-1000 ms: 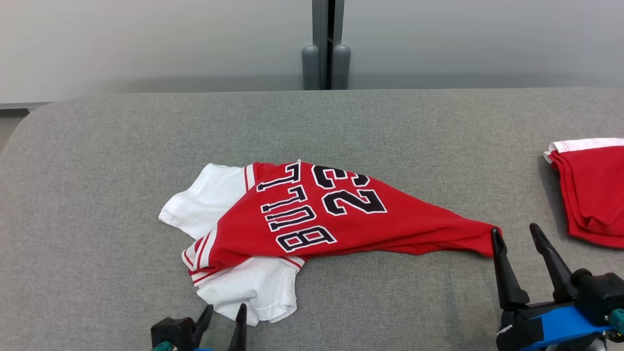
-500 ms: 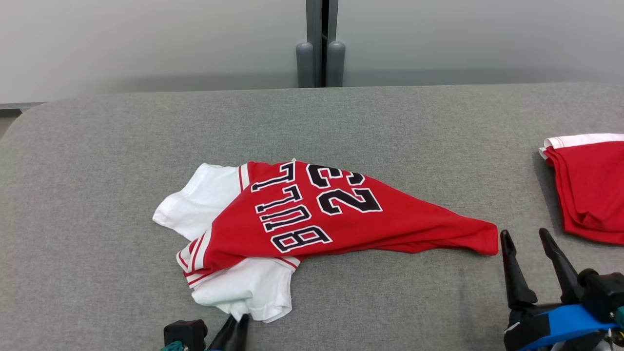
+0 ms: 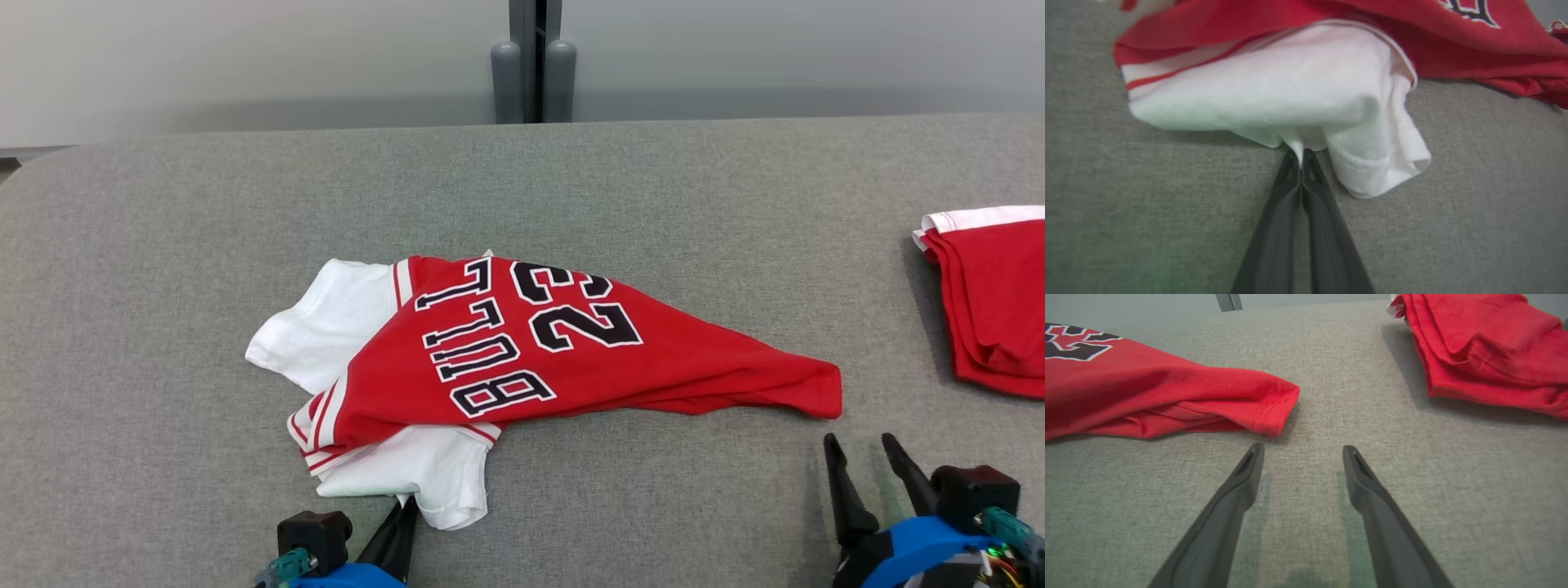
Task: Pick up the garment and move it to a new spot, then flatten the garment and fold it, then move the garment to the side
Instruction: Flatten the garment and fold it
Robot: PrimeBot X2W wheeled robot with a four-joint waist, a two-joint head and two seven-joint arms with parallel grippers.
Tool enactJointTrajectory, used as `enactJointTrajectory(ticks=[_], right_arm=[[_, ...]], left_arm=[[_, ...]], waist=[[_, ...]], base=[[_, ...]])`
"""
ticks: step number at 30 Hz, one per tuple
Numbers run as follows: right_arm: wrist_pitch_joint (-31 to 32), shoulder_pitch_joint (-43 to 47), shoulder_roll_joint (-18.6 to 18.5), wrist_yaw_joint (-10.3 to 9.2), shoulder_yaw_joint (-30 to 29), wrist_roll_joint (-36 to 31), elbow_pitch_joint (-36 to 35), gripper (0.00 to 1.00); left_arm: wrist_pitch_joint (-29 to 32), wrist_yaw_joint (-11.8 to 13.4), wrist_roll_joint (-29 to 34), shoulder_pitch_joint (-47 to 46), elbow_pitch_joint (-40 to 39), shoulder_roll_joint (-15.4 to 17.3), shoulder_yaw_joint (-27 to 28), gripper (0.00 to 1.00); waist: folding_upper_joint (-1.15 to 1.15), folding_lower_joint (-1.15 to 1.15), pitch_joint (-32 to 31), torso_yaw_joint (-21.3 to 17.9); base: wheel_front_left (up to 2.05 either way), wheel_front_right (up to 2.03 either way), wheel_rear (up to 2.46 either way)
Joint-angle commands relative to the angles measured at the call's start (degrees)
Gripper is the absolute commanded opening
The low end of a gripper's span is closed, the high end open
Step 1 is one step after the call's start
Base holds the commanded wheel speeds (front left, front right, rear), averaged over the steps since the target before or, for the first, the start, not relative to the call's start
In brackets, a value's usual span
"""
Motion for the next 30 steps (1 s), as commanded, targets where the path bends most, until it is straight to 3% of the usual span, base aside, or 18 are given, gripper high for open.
enactJointTrajectory(ticks=[1,8,9,10,11,19,30], right_arm=[[-0.82,-2.05,-0.49,-0.02,1.13,0.45,1.98,1.0],[-5.0,-10.0,-1.56,-0.02,5.38,1.84,11.77,1.0],[-5.69,-10.82,-1.84,-0.02,5.92,2.18,12.72,0.69],[-6.37,-11.4,-2.16,-0.02,6.27,2.51,13.32,0.27],[-6.87,-11.78,-2.45,-0.02,6.6,2.84,13.9,0.0],[-9.23,-10.2,-4.67,-0.02,6.72,4.84,9.25,0.0],[-2.14,-11.56,-9.58,-0.02,3.11,3.77,-11.45,0.0]], left_arm=[[0.1,0.05,0.41,-0.74,0.63,0.12,-0.18,0.0],[-0.75,-0.2,0.88,-2.26,0.95,0.36,-0.31,0.0],[-1.29,-0.2,0.97,-2.46,0.84,0.46,-0.23,0.0],[-2.0,-0.23,1.26,-2.76,0.61,0.59,-0.06,0.0],[-2.94,-0.19,1.55,-3.06,0.31,0.67,0.13,0.0],[-10.57,1.31,3.76,-4.09,-4.91,2.35,3.36,0.0],[-12.13,5.92,11.15,-10.0,-27.44,11.1,10.44,0.0]], waist=[[0.0,0.0,0.56,0.33],[0.0,0.0,1.97,1.05],[0.0,0.0,2.01,1.14],[0.0,0.0,2.01,1.24],[0.0,0.0,1.95,1.34],[0.0,0.0,-0.11,1.02],[0.0,0.0,-4.9,-0.34]], base=[[0.0,0.0,0.0],[0.0,0.0,0.0],[0.0,0.0,0.0],[0.0,0.0,0.0],[0.0,0.0,0.0],[0.0,0.0,0.0],[0.0,0.0,0.0]])
